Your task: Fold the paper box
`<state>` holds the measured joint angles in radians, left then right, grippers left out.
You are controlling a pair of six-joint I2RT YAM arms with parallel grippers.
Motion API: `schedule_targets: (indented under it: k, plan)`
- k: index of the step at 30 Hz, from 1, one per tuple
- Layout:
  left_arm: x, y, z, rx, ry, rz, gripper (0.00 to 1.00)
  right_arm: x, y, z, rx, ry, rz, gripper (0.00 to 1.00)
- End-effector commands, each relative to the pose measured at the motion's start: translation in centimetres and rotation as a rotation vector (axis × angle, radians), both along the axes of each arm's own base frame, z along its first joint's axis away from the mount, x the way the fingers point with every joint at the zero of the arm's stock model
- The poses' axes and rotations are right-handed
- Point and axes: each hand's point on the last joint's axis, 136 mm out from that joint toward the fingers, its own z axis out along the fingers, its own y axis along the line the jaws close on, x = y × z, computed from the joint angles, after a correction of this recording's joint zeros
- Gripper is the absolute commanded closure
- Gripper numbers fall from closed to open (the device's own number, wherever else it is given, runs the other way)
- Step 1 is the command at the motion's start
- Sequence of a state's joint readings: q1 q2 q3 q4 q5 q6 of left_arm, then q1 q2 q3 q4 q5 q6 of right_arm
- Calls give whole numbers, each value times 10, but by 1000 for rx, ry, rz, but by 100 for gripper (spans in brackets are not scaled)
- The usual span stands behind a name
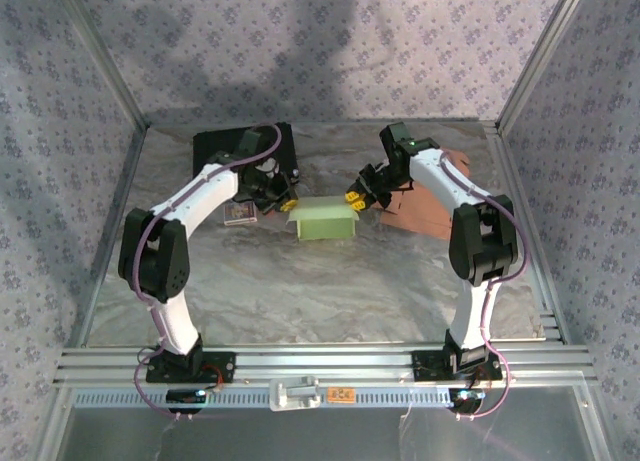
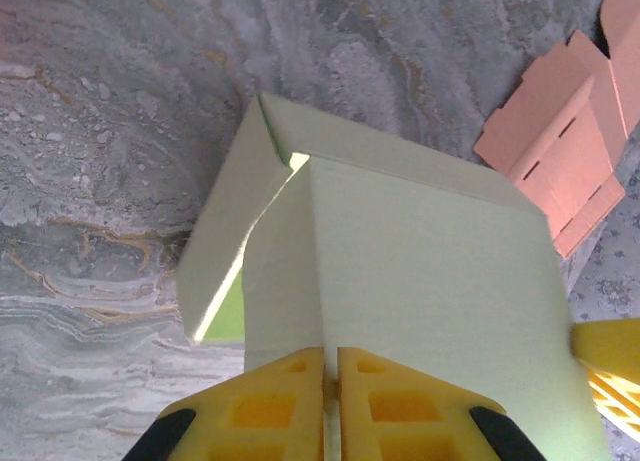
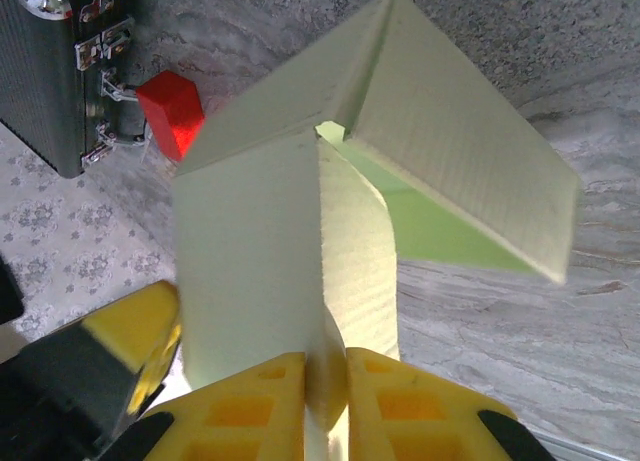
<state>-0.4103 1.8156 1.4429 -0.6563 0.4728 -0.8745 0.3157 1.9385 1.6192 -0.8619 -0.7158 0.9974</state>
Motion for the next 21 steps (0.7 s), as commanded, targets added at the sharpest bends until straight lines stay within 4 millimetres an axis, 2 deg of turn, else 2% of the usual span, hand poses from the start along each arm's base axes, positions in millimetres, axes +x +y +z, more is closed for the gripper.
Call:
schedule_targets:
  k: [1,8,11,15,21]
  plan:
    - [4,-24,12,-112,-42,-32,89,-4,19,0,63,13,51,84]
    - [6,-26,1,-113,-28,-19,86,-8,18,-16,42,41,63,85]
    - [1,-17,-6,-63,-9,-21,73,-9,12,-21,30,50,56,85]
    - [-1,-6,-9,-32,-6,-3,61,-8,8,-24,23,50,52,85]
    - [-2,0,-17,2,24,-11,57,-7,9,-29,18,59,52,85]
